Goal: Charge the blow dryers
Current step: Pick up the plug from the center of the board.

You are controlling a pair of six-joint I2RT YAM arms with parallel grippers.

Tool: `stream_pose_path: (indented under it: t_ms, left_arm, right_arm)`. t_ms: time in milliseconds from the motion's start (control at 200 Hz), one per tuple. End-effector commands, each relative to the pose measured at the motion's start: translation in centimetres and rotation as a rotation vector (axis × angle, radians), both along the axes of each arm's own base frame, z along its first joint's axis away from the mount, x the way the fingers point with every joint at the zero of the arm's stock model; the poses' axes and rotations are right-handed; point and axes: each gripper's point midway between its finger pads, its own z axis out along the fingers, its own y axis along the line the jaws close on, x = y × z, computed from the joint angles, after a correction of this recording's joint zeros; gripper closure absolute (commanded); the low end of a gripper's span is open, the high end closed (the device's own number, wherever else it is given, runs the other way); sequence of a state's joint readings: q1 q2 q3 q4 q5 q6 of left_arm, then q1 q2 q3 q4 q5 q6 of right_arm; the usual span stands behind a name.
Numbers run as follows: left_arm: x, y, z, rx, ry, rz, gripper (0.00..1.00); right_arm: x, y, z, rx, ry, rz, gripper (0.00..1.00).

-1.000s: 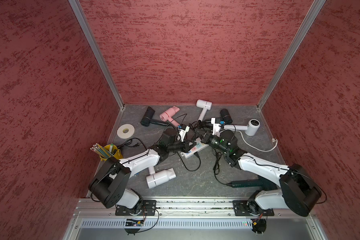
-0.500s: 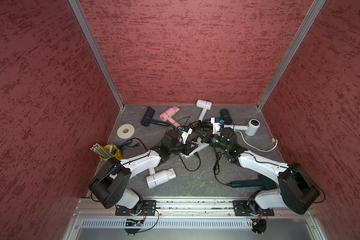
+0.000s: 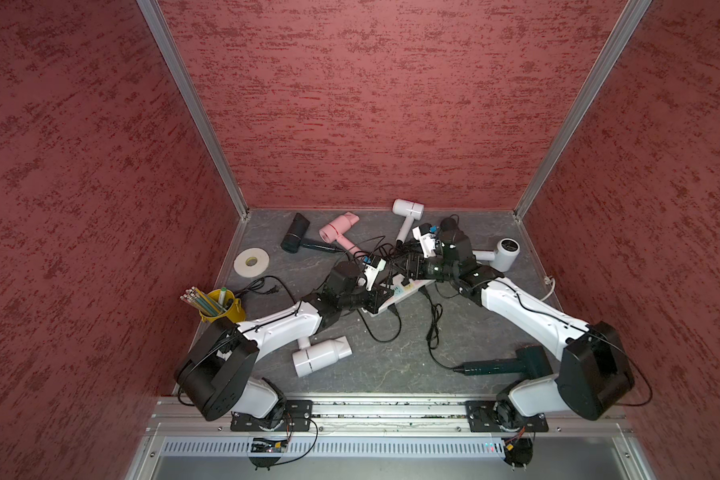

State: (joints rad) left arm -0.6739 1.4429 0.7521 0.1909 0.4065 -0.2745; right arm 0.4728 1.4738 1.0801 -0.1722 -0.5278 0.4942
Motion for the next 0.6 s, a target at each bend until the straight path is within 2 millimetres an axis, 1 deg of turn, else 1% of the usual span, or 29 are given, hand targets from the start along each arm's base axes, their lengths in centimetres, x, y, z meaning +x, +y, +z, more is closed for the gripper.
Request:
stream_pose_path:
  t_ms: [0, 140, 235, 351, 426, 591]
  left_arm:
    - [0.3, -0.2, 1.8, 0.006, -0.070, -0.002, 0.93]
    - [0.3, -0.3, 1.7, 0.019, -0.081, -0.004, 0.93]
    - [0.2, -0.3, 1.7, 0.027, -0.084, -0.007, 0.93]
    - [0.0, -0.4, 1.8, 0.036, -0.092, -0.019, 0.93]
    - [0.0, -0.4, 1.7, 0.044, -0.093, -0.019, 0.93]
    - [0.1, -0.5, 1.5, 0.054, -0.093, -0.022, 0.94]
  right_arm:
    - [-1.9, -0.2, -2.2, -0.062, 0.125, 0.096, 0.45]
    - [-2.0, 0.5, -1.5, -0.061, 0.157, 0.149, 0.47]
    - [-2.4, 1.2, -1.5, -0.048, 0.208, 0.201, 0.50]
    - [-2.3, 1.4, -1.4, -0.053, 0.223, 0.220, 0.53]
    - [-2.4, 1.5, -1.1, -0.055, 0.229, 0.235, 0.56]
    - [-2.8, 1.4, -0.6, -0.069, 0.234, 0.255, 0.66]
